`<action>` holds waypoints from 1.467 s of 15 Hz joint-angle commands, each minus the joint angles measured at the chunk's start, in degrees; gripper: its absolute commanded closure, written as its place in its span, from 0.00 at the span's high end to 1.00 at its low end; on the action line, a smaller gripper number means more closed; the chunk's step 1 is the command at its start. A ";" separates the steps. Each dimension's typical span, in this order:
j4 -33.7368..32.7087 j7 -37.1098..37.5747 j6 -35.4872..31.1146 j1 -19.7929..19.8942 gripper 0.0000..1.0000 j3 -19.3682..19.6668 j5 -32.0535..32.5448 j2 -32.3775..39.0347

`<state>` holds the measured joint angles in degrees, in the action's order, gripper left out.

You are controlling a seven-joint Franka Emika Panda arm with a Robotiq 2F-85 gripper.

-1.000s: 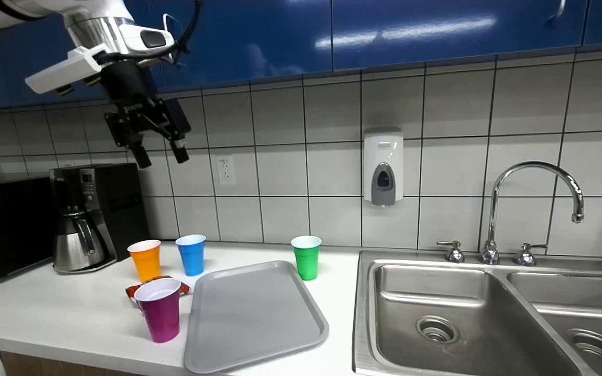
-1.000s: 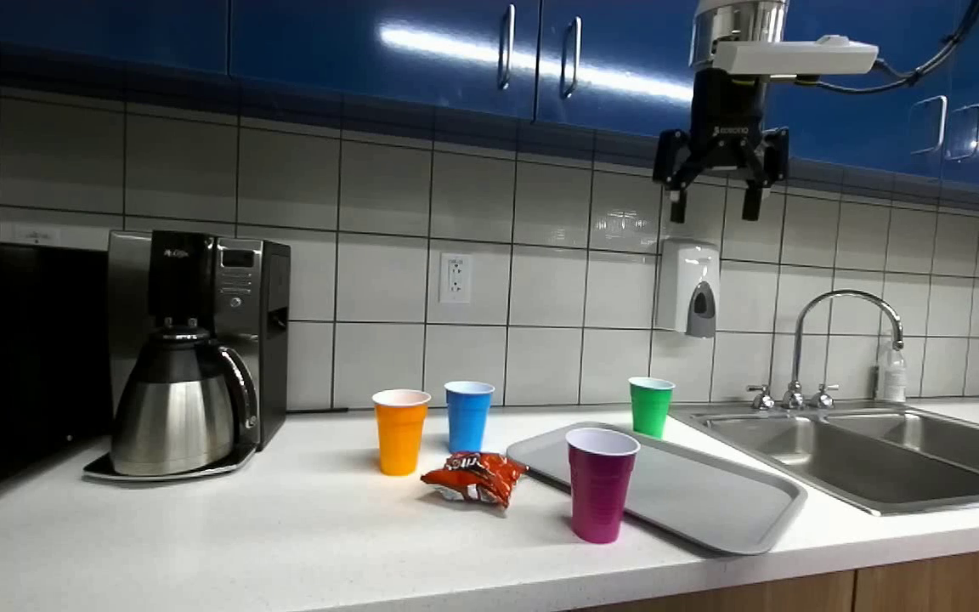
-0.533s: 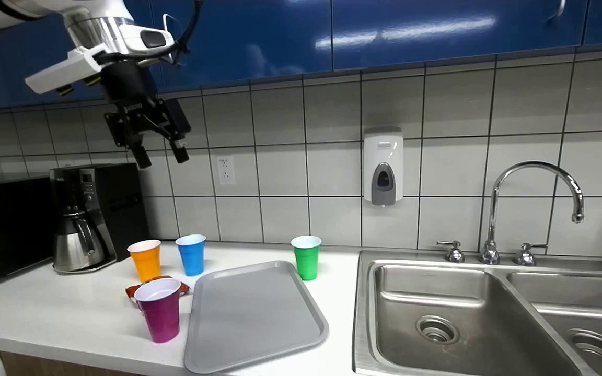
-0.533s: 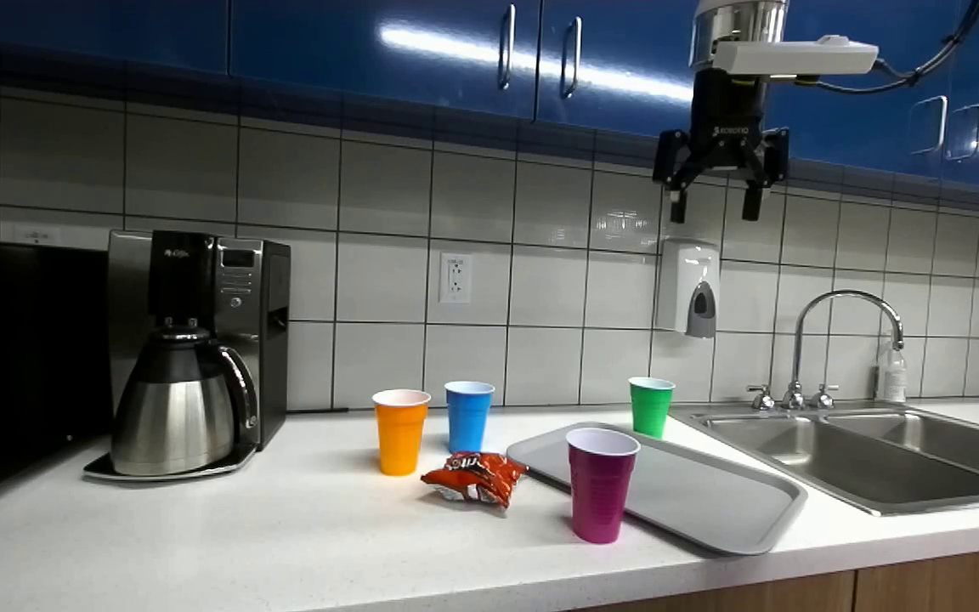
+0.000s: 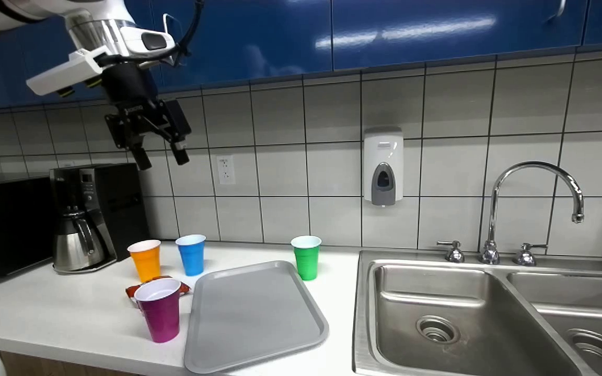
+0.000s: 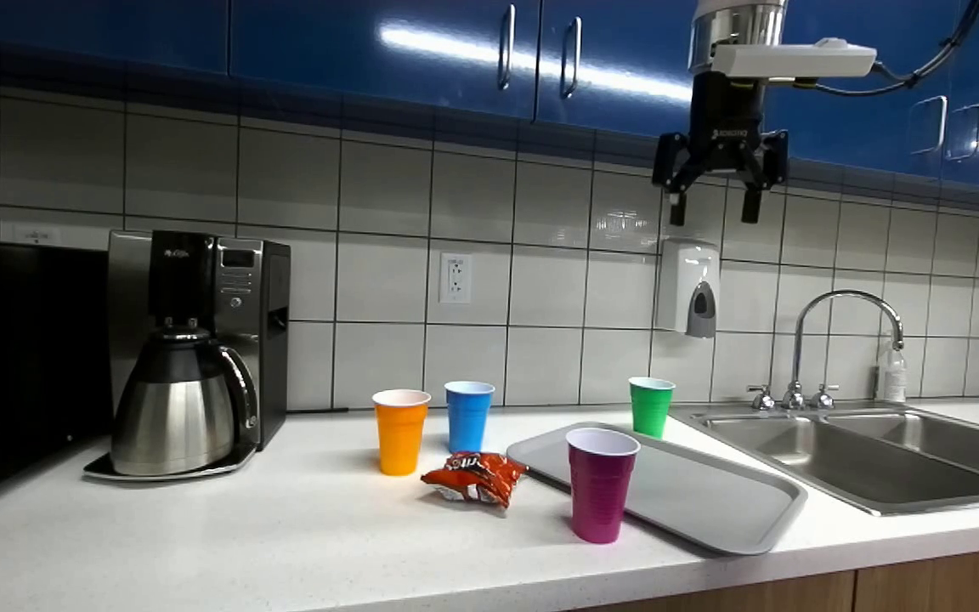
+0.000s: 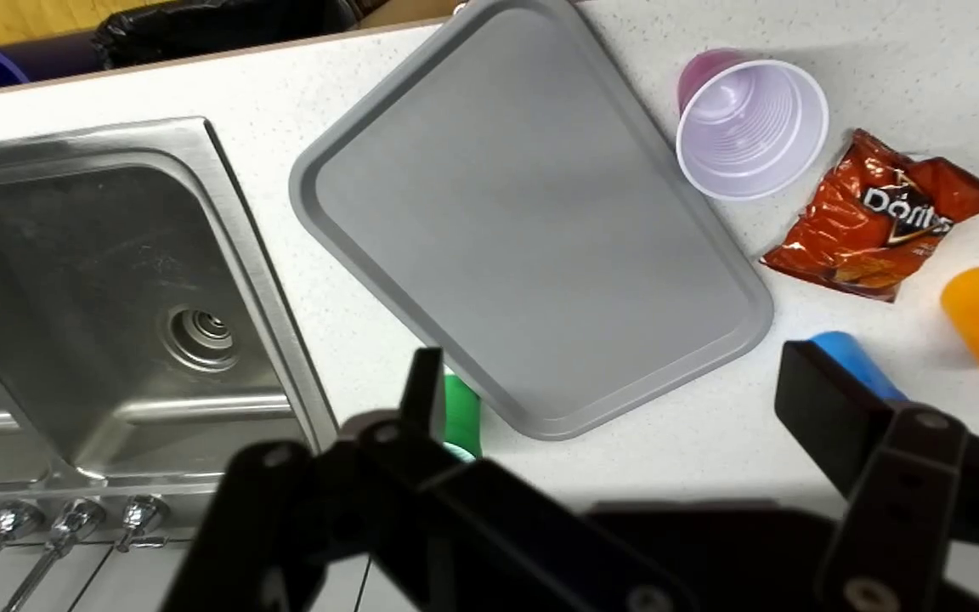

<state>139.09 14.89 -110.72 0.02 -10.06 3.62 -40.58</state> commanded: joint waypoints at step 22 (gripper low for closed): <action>7.98 -5.50 -20.86 -6.12 1.00 2.14 -3.56 19.12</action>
<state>146.44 10.62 -128.66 -5.35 -7.67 1.14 -23.41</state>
